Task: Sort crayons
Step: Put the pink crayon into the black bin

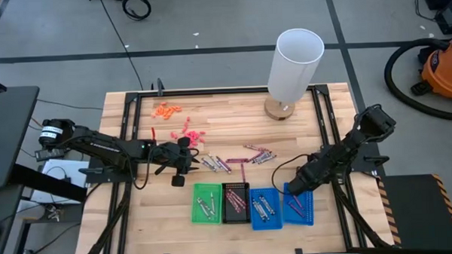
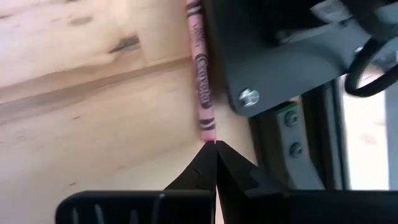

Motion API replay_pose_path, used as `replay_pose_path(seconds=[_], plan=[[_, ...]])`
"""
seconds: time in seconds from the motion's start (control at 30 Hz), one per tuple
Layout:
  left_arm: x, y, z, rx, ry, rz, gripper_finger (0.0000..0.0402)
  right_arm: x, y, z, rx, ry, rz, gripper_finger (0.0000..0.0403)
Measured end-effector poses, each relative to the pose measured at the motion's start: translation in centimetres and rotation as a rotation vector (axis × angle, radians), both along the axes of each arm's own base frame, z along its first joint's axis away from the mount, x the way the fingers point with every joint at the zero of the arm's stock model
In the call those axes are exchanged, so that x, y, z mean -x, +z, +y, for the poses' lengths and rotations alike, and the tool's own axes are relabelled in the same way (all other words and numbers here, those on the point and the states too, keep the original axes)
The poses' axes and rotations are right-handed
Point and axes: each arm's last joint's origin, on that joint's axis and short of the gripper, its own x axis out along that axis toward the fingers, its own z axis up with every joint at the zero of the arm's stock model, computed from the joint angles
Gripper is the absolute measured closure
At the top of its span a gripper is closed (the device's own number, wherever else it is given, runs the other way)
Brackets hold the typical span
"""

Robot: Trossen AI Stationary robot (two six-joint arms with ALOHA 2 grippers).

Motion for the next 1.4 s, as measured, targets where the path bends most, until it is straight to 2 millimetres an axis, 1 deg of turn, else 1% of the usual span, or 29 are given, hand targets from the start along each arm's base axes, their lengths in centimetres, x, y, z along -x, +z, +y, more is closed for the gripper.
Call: replay_pose_path(seconds=[0.13, 0.37, 0.63, 0.87, 1.1, 1.27, 1.33, 1.4], plan=[[0.0, 0.0, 0.0, -0.001, 0.0, 0.006, 0.0285, 0.5, 0.2, 0.0, 0.012, -0.003, 0.048, 0.0395], [0.0, 0.0, 0.0, 0.0, 0.001, 0.006, 0.0285, 0.8, 0.2, 0.2, 0.021, 0.019, 0.056, 0.0394], [0.0, 0.0, 0.0, 0.008, 0.006, 0.007, 0.0285, 1.7, -1.3, -0.4, 0.026, 0.037, 0.025, 0.0394], [0.0, 0.0, 0.0, 0.013, 0.01, 0.007, 0.0285, 1.7, -1.5, -0.6, 0.034, 0.05, 0.016, 0.0394], [0.0, 0.0, 0.0, 0.006, 0.005, 0.007, 0.0285, 1.2, -1.4, -0.5, 0.059, 0.11, -0.038, 0.0394], [0.0, 0.0, 0.0, 0.006, 0.004, 0.007, 0.0285, -0.2, -0.7, -0.2, 0.213, 0.251, -0.2, 0.0394], [0.0, 0.0, 0.0, 0.006, 0.004, 0.007, 0.0285, -0.7, -0.5, -0.1, 0.247, 0.282, -0.252, 0.0394], [0.0, 0.0, 0.0, 0.006, 0.004, 0.007, 0.0285, -1.0, -0.2, 0.0, 0.261, 0.299, -0.269, 0.0394]])
